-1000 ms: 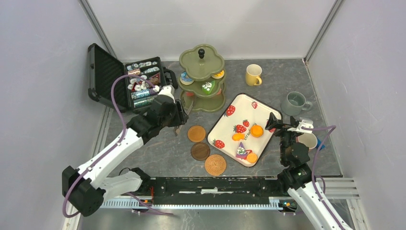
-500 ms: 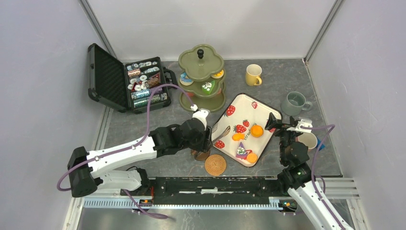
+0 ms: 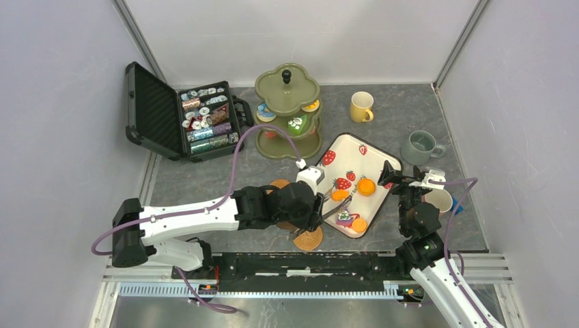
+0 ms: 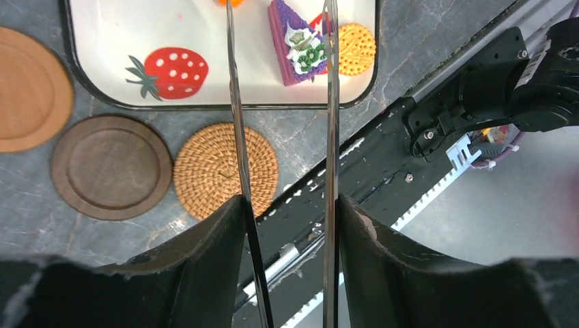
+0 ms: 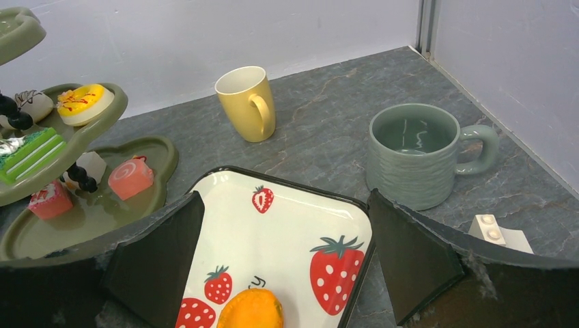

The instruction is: Serve the afternoon tea

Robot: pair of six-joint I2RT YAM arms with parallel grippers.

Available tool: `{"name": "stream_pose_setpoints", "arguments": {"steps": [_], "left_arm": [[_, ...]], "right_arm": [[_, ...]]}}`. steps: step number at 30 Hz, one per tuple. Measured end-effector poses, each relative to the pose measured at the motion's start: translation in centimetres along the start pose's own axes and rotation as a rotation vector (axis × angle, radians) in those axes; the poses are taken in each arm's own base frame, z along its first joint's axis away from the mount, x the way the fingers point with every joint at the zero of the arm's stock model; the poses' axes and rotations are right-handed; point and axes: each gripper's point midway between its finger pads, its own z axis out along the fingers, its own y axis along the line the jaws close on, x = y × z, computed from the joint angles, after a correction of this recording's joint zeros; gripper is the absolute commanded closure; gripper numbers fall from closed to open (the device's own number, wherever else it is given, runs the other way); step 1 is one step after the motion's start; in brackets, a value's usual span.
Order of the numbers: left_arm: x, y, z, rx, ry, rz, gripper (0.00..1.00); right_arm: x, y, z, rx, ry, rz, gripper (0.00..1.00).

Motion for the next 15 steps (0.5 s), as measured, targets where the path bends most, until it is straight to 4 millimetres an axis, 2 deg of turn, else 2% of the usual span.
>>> {"name": "stream_pose_setpoints", "arguments": {"steps": [8, 15], "left_arm": [[1.9, -2.8, 0.7, -0.039, 0.037, -0.010, 0.42], [2.9, -4.0, 1.7, -0.081, 0.059, 0.023, 0.41]], "right_arm": [[-0.1, 0.0, 0.0, 0.000, -0.003, 0.002, 0.02], [-0.1, 0.0, 0.0, 0.000, -0.005, 0.003, 0.02]]}}
